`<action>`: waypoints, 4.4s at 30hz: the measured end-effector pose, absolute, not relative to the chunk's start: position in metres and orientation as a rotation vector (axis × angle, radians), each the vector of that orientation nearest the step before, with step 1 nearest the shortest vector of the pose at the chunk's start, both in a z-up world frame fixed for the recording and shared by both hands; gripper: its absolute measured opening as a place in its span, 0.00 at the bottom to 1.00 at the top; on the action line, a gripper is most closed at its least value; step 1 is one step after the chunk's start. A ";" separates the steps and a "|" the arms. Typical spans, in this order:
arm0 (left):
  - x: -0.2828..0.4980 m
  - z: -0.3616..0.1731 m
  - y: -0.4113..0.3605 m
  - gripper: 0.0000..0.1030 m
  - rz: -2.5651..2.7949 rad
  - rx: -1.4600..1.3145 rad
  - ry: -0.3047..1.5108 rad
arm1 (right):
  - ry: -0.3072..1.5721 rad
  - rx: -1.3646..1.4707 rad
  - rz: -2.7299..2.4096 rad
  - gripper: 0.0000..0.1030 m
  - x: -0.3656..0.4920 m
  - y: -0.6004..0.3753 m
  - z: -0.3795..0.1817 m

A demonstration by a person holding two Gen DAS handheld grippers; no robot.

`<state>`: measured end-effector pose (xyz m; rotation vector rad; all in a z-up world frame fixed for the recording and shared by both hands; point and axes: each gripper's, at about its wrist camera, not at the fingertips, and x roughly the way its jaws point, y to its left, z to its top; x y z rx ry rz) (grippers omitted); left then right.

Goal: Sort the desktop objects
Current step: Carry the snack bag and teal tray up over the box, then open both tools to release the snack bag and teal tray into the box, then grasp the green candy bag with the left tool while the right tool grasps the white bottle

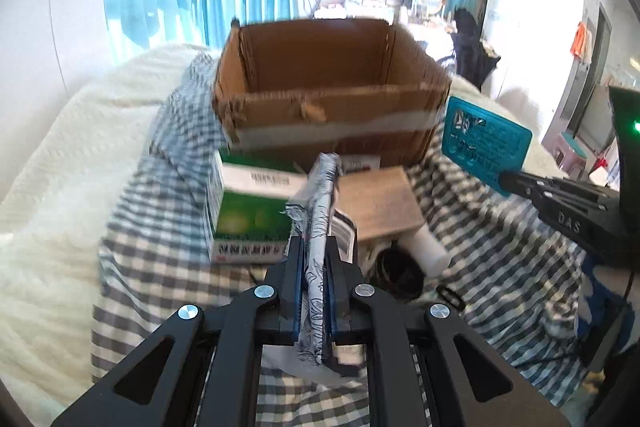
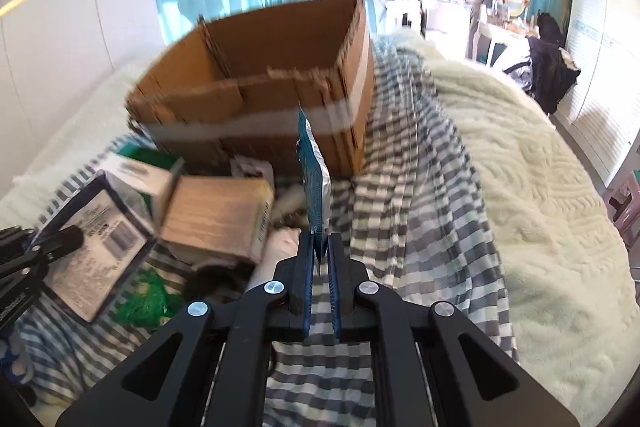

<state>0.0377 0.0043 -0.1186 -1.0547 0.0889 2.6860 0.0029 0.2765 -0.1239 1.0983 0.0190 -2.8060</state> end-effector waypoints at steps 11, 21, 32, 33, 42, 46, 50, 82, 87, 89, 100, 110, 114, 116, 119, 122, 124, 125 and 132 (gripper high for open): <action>0.037 -0.073 0.008 0.09 2.754 -0.863 0.086 | -0.079 0.809 -2.849 0.06 0.034 0.268 -0.061; 0.016 -0.027 0.010 0.09 2.811 -0.696 0.033 | -0.111 0.623 -2.889 0.06 0.039 0.266 -0.023; -0.015 0.005 0.013 0.09 2.841 -0.559 0.030 | -0.138 0.517 -2.915 0.06 0.018 0.261 0.000; -0.019 0.006 0.013 0.09 2.839 -0.551 0.032 | -0.136 0.508 -2.916 0.06 0.017 0.260 0.003; -0.049 0.012 0.021 0.09 2.843 -0.503 0.074 | -0.137 0.447 -2.914 0.06 -0.016 0.248 0.019; -0.065 0.012 0.022 0.09 2.843 -0.498 0.076 | -0.148 0.443 -2.911 0.06 -0.034 0.245 0.020; -0.085 0.011 0.020 0.09 2.834 -0.502 0.069 | -0.142 0.448 -2.904 0.06 -0.054 0.242 0.021; -0.199 -0.082 0.025 0.25 2.787 -0.773 0.081 | -0.136 0.826 -2.819 0.07 -0.179 0.235 -0.094; -0.186 -0.065 0.018 0.56 2.806 -0.719 0.015 | -0.141 0.783 -2.851 0.28 -0.172 0.240 -0.085; -0.180 -0.055 0.017 0.64 2.808 -0.699 0.012 | -0.159 0.745 -2.861 0.44 -0.165 0.244 -0.077; -0.122 0.010 0.006 1.00 2.904 -0.501 -0.030 | -0.206 0.436 -3.001 0.97 -0.101 0.259 -0.016; -0.060 0.036 -0.007 1.00 3.001 -0.378 -0.061 | -0.142 0.331 -3.095 1.00 -0.044 0.257 0.020; -0.039 0.041 -0.008 1.00 3.018 -0.343 -0.053 | -0.123 0.358 -3.126 1.00 -0.021 0.260 0.016; -0.030 0.040 -0.008 1.00 3.029 -0.327 -0.063 | -0.119 0.390 -3.082 1.00 -0.011 0.260 0.011; -0.018 0.036 -0.007 1.00 3.029 -0.332 -0.062 | -0.106 0.439 -3.098 1.00 0.000 0.261 0.003; -0.007 0.030 -0.004 1.00 3.010 -0.348 -0.029 | -0.123 0.449 -3.076 1.00 0.013 0.264 -0.006; 0.001 0.024 -0.001 1.00 3.016 -0.355 -0.013 | -0.121 0.451 -3.054 1.00 0.016 0.263 -0.009; 0.004 0.020 -0.001 1.00 3.022 -0.361 -0.012 | -0.116 0.465 -3.039 1.00 0.019 0.262 -0.012; 0.014 -0.022 -0.001 1.00 3.023 -0.496 -0.019 | -0.072 0.550 -3.002 1.00 0.027 0.258 -0.034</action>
